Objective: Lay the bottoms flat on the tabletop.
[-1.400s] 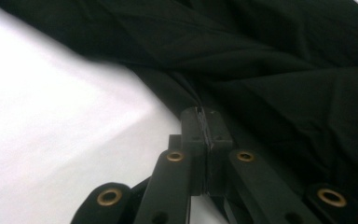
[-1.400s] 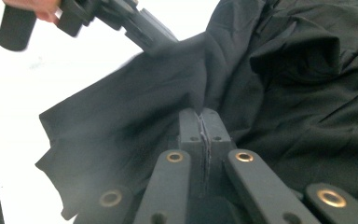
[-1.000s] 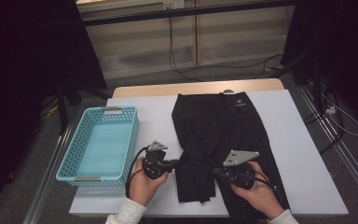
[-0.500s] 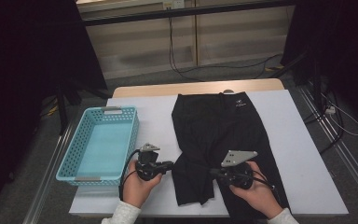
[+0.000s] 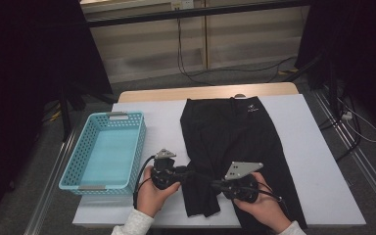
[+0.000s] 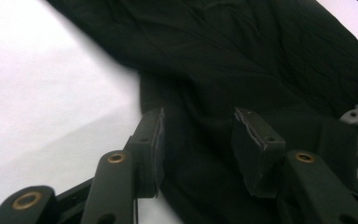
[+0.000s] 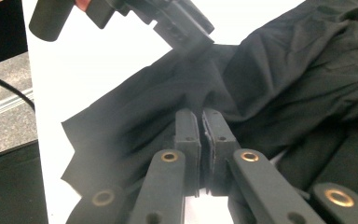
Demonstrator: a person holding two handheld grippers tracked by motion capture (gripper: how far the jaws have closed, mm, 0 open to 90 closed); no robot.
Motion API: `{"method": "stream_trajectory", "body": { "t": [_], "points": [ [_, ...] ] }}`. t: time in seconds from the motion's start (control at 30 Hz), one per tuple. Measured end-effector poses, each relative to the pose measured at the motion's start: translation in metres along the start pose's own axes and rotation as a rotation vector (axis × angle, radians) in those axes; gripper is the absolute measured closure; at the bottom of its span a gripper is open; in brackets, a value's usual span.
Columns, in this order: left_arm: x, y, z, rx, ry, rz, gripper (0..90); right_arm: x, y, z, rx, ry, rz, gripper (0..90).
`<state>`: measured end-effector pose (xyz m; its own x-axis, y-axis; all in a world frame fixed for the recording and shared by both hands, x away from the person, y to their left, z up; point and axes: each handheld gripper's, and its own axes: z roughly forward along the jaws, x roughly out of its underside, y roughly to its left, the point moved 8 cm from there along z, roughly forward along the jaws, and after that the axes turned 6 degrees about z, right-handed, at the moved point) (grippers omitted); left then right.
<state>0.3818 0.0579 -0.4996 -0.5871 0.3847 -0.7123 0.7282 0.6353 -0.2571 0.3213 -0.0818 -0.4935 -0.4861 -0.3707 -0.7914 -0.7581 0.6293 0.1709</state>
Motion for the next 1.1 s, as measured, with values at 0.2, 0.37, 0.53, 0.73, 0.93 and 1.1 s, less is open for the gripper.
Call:
{"method": "stream_trajectory", "body": {
  "t": [0.2, 0.37, 0.53, 0.73, 0.93, 1.1],
  "points": [
    [0.005, -0.005, 0.011, 0.003, 0.031, 0.006, 51.2, 0.004, 0.002, 0.004, 0.011, 0.021, -0.017, 78.7],
    [0.007, -0.015, 0.02, 0.032, 0.056, 0.026, 59.9, -0.001, -0.011, -0.006, 0.064, -0.017, 0.002, 64.7],
    [0.008, -0.022, 0.024, 0.04, 0.072, 0.03, 88.1, 0.002, -0.026, -0.014, 0.113, -0.032, 0.046, 59.5],
    [-0.013, -0.014, -0.004, 0.058, 0.002, -0.015, 89.5, 0.004, -0.028, -0.015, 0.119, -0.026, 0.044, 57.3],
    [-0.024, 0.009, -0.031, 0.017, -0.05, -0.058, 89.8, 0.004, -0.022, -0.008, 0.106, -0.011, 0.04, 55.3],
    [-0.024, 0.027, -0.044, -0.034, -0.058, -0.092, 89.9, 0.005, -0.013, 0.001, 0.077, 0.019, 0.018, 54.2]
  ]
}}
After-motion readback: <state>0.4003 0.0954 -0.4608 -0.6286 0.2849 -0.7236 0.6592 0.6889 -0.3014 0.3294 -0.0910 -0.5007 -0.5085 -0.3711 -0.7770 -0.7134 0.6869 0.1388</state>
